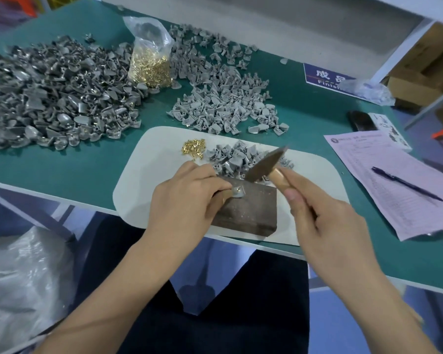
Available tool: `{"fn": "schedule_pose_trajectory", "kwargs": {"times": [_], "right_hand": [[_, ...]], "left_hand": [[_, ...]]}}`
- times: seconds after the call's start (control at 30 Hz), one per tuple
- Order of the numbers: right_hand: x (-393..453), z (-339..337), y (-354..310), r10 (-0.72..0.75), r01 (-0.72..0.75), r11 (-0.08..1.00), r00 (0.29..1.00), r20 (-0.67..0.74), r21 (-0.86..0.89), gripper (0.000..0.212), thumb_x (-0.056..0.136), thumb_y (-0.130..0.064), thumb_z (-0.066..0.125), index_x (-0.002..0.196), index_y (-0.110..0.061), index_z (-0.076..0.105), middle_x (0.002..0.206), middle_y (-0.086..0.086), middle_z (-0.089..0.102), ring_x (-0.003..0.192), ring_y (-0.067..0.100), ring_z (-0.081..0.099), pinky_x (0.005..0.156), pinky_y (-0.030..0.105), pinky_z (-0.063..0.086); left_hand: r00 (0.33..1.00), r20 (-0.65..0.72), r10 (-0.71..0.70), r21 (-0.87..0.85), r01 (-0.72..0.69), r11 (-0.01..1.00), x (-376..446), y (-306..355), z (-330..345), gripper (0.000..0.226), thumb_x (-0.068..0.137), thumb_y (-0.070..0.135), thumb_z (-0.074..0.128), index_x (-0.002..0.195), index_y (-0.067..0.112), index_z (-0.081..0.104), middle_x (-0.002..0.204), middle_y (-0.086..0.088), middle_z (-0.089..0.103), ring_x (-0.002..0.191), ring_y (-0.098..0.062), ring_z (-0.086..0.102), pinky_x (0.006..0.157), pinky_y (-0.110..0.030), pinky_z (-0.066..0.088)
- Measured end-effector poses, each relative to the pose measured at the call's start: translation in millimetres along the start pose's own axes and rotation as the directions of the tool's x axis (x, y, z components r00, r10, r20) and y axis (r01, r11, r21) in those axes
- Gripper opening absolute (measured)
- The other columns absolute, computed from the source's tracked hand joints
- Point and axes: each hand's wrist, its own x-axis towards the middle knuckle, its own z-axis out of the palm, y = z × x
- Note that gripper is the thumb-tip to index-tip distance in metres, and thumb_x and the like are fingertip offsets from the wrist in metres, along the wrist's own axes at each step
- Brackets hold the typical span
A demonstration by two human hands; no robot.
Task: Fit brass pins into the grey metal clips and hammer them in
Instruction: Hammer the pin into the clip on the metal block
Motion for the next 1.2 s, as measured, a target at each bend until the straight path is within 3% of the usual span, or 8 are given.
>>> {"fn": "schedule_pose_trajectory", "kwargs": {"times": [0.1, 0.27, 0.37, 0.57, 0.7, 0.83, 1.0, 1.2], "right_hand": [[-0.7, 1.3, -1.9, 0.021, -0.011, 0.992, 0.996, -0.084, 0.122, 0.035, 0.1, -0.061, 0.03, 0.134, -0.068, 0.039, 0.105, -0.031, 0.067, 0.091, 0.007, 0.064, 0.071, 0.023, 0.047], [-3.1, 7.0, -3.8, -0.067, 0.068, 0.996, 0.998, 0.009, -0.057, 0.033, 0.099, -0.06, 0.028, 0.131, -0.065, 0.035, 0.061, -0.03, 0.053, 0.078, 0.014, 0.051, 0.053, 0.026, 0.039], [-5.1, 6.3, -2.1, 0.002, 0.003, 0.999, 0.993, -0.114, 0.045, 0.033, 0.103, -0.056, 0.032, 0.134, -0.059, 0.041, 0.076, -0.034, 0.061, 0.084, 0.01, 0.056, 0.061, 0.017, 0.042], [3.4, -2.8, -15.5, -0.057, 0.059, 0.992, 0.998, 0.017, -0.113, 0.034, 0.104, -0.057, 0.029, 0.135, -0.058, 0.041, 0.057, -0.027, 0.041, 0.062, 0.015, 0.051, 0.054, 0.032, 0.04], [-1.3, 0.8, -19.0, 0.053, -0.043, 0.997, 0.987, -0.154, 0.065, 0.034, 0.105, -0.055, 0.031, 0.135, -0.056, 0.046, 0.077, -0.02, 0.065, 0.082, 0.014, 0.054, 0.06, 0.033, 0.044], [-5.9, 4.6, -17.6, 0.078, -0.074, 0.996, 0.993, 0.088, -0.04, 0.044, 0.1, -0.062, 0.021, 0.135, -0.061, 0.047, 0.087, -0.012, 0.073, 0.084, 0.024, 0.065, 0.07, 0.04, 0.052], [-12.0, 0.8, -13.5, 0.113, -0.099, 0.99, 0.984, -0.136, 0.104, 0.032, 0.103, -0.059, 0.028, 0.132, -0.063, 0.041, 0.073, -0.028, 0.061, 0.08, 0.012, 0.057, 0.062, 0.022, 0.047], [-10.9, 0.1, -8.0, 0.14, -0.144, 0.989, 0.986, 0.096, 0.044, 0.034, 0.101, -0.066, 0.027, 0.134, -0.071, 0.034, 0.092, -0.031, 0.07, 0.083, 0.009, 0.063, 0.075, 0.033, 0.054]], "left_hand": [[1.0, 0.001, -0.003, -0.017, 0.003, 1.0, 0.4, -1.2, -0.9, 0.007, 0.091, 0.036, 0.069, 0.089, 0.035, 0.075, 0.082, 0.014, 0.059, 0.087, -0.015, 0.056, 0.048, -0.025, 0.037], [1.0, 0.001, -0.009, 0.005, 0.009, 1.0, 0.4, -0.3, -0.3, 0.003, 0.089, 0.034, 0.072, 0.088, 0.036, 0.075, 0.08, 0.013, 0.057, 0.085, -0.016, 0.056, 0.046, -0.022, 0.031], [1.0, 0.006, -0.018, -0.002, 0.018, 1.0, -0.2, -0.5, -0.4, 0.008, 0.092, 0.037, 0.067, 0.088, 0.036, 0.073, 0.081, 0.013, 0.056, 0.086, -0.013, 0.054, 0.047, -0.021, 0.027], [0.999, -0.01, -0.035, -0.007, 0.035, 0.999, 0.6, 1.3, 0.9, 0.003, 0.086, 0.031, 0.077, 0.086, 0.034, 0.076, 0.078, 0.012, 0.058, 0.083, -0.016, 0.056, 0.047, -0.021, 0.028], [0.999, 0.014, -0.049, 0.002, 0.049, 0.999, 0.1, 1.2, 1.4, 0.005, 0.089, 0.033, 0.073, 0.085, 0.036, 0.074, 0.078, 0.011, 0.054, 0.084, -0.015, 0.054, 0.043, -0.024, 0.035], [0.999, 0.016, -0.047, -0.001, 0.047, 0.999, 0.3, 0.9, 0.4, 0.004, 0.086, 0.033, 0.072, 0.087, 0.036, 0.075, 0.079, 0.014, 0.055, 0.083, -0.015, 0.055, 0.046, -0.017, 0.02], [0.998, 0.021, -0.061, 0.005, 0.061, 0.998, -0.8, 0.3, 0.8, 0.007, 0.092, 0.036, 0.068, 0.086, 0.038, 0.072, 0.08, 0.014, 0.054, 0.085, -0.013, 0.052, 0.045, -0.02, 0.027], [0.994, 0.02, -0.105, 0.007, 0.105, 0.994, -0.5, 3.9, 1.4, 0.006, 0.089, 0.039, 0.071, 0.087, 0.037, 0.075, 0.08, 0.014, 0.056, 0.086, -0.013, 0.054, 0.047, -0.017, 0.023]]}}
